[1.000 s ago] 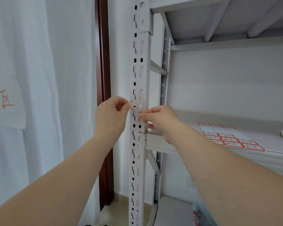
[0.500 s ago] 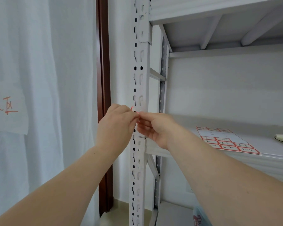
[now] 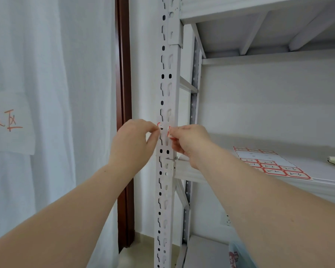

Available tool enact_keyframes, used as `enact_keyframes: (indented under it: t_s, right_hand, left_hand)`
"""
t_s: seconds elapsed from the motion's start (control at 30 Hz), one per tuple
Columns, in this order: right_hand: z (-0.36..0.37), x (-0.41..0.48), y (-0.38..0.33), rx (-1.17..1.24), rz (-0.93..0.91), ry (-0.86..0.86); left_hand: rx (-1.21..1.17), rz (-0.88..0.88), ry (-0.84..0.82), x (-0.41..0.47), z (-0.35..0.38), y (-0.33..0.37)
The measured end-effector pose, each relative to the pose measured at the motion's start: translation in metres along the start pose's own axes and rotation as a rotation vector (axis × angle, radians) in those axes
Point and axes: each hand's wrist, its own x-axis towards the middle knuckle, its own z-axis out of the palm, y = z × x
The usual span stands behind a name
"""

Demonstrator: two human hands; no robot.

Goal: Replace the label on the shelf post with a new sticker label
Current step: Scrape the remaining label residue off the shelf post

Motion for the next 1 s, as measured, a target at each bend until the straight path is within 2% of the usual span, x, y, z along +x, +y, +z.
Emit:
enact_keyframes:
  t_s: [0.13,0.27,0.33,0.5,0.7,1.0]
  right_hand:
    - [0.004,0.000,0.002,-0.381,-0.216,0.028]
    - [0.007,0.008,0.007,-0.542,-0.309,0.085]
    - [0.007,0.010,0.007,-0.604,-0.319,0.057]
    - [0.005,0.014,0.008,-0.735,-0.378,0.028]
    - [0.003,0.017,0.009,-0.811,-0.463,0.043]
    - [0.000,0.020,0.008,-0.814,-0.448,0.022]
  left_hand:
    - [0.018,-0.127,0.005,0.010,0.003,-0.003]
    - [0.086,-0.175,-0.033,0.018,0.008,-0.002]
    - [0.132,-0.173,-0.055,0.020,0.011,-0.002]
    - [0.305,-0.062,-0.089,0.023,0.013,0.001]
    - [0.452,0.172,0.023,0.025,0.022,-0.006]
    - [0.597,0.266,-0.075,0.030,0.021,-0.003]
